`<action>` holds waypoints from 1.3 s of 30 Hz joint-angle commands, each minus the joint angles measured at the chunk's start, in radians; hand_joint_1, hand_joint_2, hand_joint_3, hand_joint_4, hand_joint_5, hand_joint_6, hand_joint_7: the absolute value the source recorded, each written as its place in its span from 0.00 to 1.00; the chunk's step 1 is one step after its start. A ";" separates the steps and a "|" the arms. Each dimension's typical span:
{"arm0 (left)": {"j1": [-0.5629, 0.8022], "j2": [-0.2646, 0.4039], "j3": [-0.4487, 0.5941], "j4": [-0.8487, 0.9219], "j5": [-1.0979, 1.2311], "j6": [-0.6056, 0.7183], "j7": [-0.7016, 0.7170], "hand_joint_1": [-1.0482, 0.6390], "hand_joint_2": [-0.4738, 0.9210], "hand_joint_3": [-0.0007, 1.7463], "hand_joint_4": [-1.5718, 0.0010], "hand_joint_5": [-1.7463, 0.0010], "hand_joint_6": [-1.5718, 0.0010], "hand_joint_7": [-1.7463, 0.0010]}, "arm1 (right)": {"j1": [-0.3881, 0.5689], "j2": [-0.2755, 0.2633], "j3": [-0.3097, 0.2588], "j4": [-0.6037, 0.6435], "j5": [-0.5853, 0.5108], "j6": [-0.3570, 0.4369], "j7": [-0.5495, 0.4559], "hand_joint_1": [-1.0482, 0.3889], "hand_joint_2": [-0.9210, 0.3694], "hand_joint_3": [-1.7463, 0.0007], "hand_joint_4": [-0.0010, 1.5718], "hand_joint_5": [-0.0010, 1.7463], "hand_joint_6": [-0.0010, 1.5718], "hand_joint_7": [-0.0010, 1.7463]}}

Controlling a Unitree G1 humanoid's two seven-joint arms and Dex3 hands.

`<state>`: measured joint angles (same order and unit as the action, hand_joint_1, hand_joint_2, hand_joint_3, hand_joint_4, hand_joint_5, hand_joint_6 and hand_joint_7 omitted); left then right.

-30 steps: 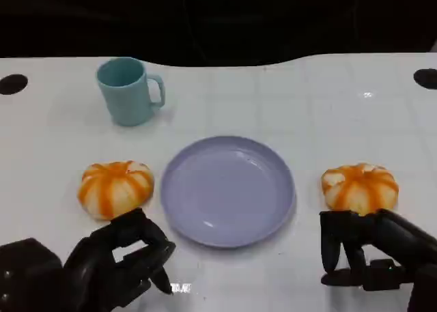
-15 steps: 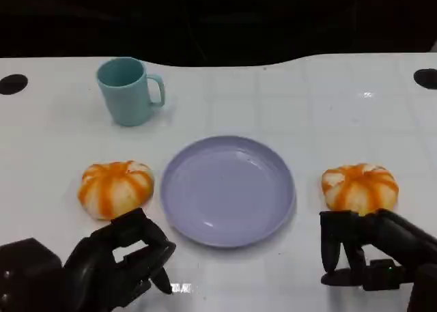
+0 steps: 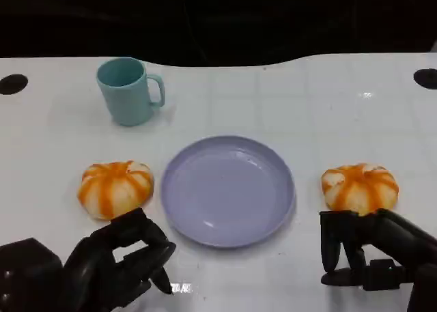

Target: Grasp the bread from the table and place it into the plate.

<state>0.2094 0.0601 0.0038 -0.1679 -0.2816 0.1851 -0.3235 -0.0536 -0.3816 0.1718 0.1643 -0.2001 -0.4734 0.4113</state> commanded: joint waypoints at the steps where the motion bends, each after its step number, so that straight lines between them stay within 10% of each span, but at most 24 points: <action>1: -0.001 0.012 0.008 -0.001 -0.006 -0.008 -0.006 0.29 1.00 0.15 0.54 0.00 0.57 0.14 | -0.007 -0.016 -0.007 -0.012 0.003 0.003 -0.002 0.53 0.00 0.92 0.52 1.00 0.38 1.00; 8: -0.002 0.013 0.008 0.002 -0.002 -0.010 -0.003 0.29 1.00 0.15 0.54 0.00 0.57 0.14 | -0.008 -0.017 -0.035 -0.032 -0.007 -0.011 -0.041 0.49 0.00 0.92 0.44 1.00 0.31 0.91; 15: -0.005 0.014 0.009 0.011 -0.004 -0.018 -0.011 0.29 1.00 0.16 0.54 0.00 0.57 0.14 | -0.003 -0.025 -0.067 -0.060 -0.044 -0.055 -0.113 0.49 0.00 0.97 0.37 0.73 0.38 0.40; 27: -0.008 0.017 0.007 0.020 0.001 -0.026 -0.010 0.29 1.00 0.16 0.54 0.00 0.58 0.14 | -0.008 -0.047 -0.107 -0.095 -0.165 -0.079 -0.235 0.51 0.03 1.00 0.22 0.39 0.36 0.06; 39: -0.012 0.011 0.001 0.013 0.009 -0.012 0.007 0.29 1.00 0.16 0.53 0.00 0.57 0.14 | -0.006 -0.119 -0.110 -0.177 -0.249 0.029 -0.215 0.63 0.11 1.00 0.06 0.17 0.23 0.00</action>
<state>0.2040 0.0617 0.0015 -0.1504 -0.2795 0.1708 -0.3258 -0.0553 -0.4606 0.0776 0.0139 -0.4237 -0.4714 0.1838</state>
